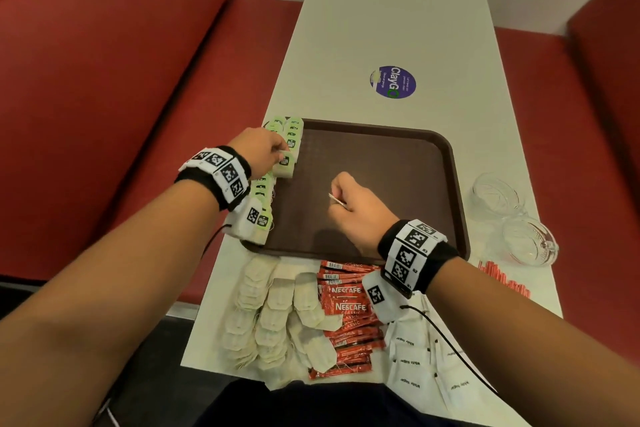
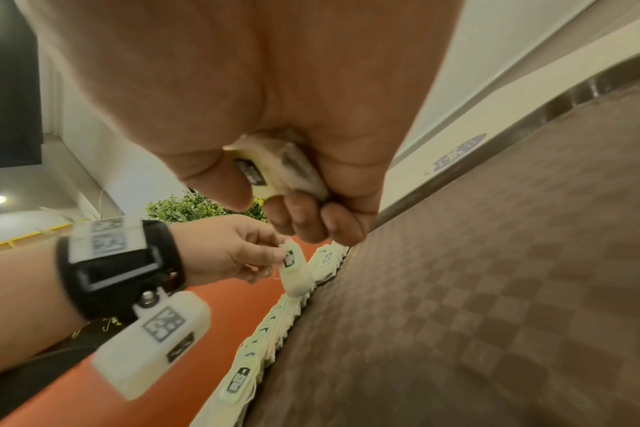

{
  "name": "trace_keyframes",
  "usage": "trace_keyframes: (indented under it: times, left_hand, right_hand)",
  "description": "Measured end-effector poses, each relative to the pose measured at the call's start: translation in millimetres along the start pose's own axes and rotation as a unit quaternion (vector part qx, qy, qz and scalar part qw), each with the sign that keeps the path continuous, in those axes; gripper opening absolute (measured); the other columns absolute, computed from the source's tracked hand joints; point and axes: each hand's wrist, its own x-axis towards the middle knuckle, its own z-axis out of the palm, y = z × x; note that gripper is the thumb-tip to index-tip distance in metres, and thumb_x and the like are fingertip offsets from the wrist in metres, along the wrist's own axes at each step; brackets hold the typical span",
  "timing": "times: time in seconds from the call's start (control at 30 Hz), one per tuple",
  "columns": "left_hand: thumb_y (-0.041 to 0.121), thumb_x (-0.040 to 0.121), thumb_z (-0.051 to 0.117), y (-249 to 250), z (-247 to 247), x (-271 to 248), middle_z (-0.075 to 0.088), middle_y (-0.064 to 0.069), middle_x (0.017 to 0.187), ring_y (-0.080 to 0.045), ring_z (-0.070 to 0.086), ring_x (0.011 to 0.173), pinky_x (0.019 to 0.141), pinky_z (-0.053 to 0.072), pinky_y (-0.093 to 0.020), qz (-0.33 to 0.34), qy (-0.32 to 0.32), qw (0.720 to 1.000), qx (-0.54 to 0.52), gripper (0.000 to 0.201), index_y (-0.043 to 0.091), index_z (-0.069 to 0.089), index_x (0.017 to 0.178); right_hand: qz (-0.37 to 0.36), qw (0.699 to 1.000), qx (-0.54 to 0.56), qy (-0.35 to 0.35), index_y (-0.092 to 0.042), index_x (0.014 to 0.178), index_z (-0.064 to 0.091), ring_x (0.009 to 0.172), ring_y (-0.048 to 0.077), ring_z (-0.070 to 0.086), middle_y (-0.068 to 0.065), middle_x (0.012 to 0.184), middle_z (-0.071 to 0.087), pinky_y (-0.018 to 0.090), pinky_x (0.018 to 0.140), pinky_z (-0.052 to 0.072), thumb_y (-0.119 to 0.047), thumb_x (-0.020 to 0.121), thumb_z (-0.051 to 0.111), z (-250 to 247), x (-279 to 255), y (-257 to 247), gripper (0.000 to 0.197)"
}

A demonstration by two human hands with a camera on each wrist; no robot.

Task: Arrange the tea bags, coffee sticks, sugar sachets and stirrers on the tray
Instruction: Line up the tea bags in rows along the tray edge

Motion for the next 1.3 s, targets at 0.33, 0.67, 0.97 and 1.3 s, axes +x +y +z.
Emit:
trace_keyframes:
  times: [0.33,0.67,0.97,1.3]
  left_hand:
    - [0.032,0.088,0.073,-3,13,60,0.067,-0.002,0.115,-0.022,0.061,0.102,0.084,0.047,-0.03,-0.076,0.023,0.997,0.002,0.028,0.026,0.067,0.114]
    - [0.062,0.084,0.064,20,28,79,0.063,-0.01,0.1,-0.028,0.056,0.082,0.065,0.044,-0.033,-0.11,-0.01,0.984,0.139,0.053,0.011,0.055,0.095]
    - [0.053,0.091,0.06,34,6,53,0.064,0.001,0.091,-0.02,0.057,0.085,0.071,0.045,-0.03,-0.022,0.024,0.999,0.011,0.035,0.018,0.063,0.094]
    - [0.038,0.083,0.078,52,-2,-43,0.065,0.019,0.075,-0.01,0.058,0.071,0.067,0.048,-0.027,0.21,-0.071,0.963,-0.152,0.012,0.031,0.073,0.091]
  right_hand:
    - [0.009,1.0,-0.006,-0.004,-0.016,0.083,0.044,0.058,0.012,0.043,-0.002,0.068,0.051,0.028,0.056,0.037,-0.017,0.098,0.051,-4,0,9,0.016]
    - [0.015,1.0,0.005,0.004,-0.016,0.09,0.053,0.077,0.026,0.063,0.008,0.085,0.07,0.042,0.071,0.051,-0.02,0.095,0.057,-7,4,13,0.008]
    - [0.002,0.999,0.008,0.032,-0.023,0.09,0.059,0.083,0.014,0.063,-0.004,0.089,0.068,0.032,0.076,0.052,-0.025,0.095,0.062,-10,8,18,0.007]
    - [-0.023,0.996,-0.004,0.081,-0.022,0.091,0.062,0.074,0.006,0.055,-0.007,0.086,0.062,0.022,0.064,0.042,-0.036,0.094,0.066,-11,15,16,0.015]
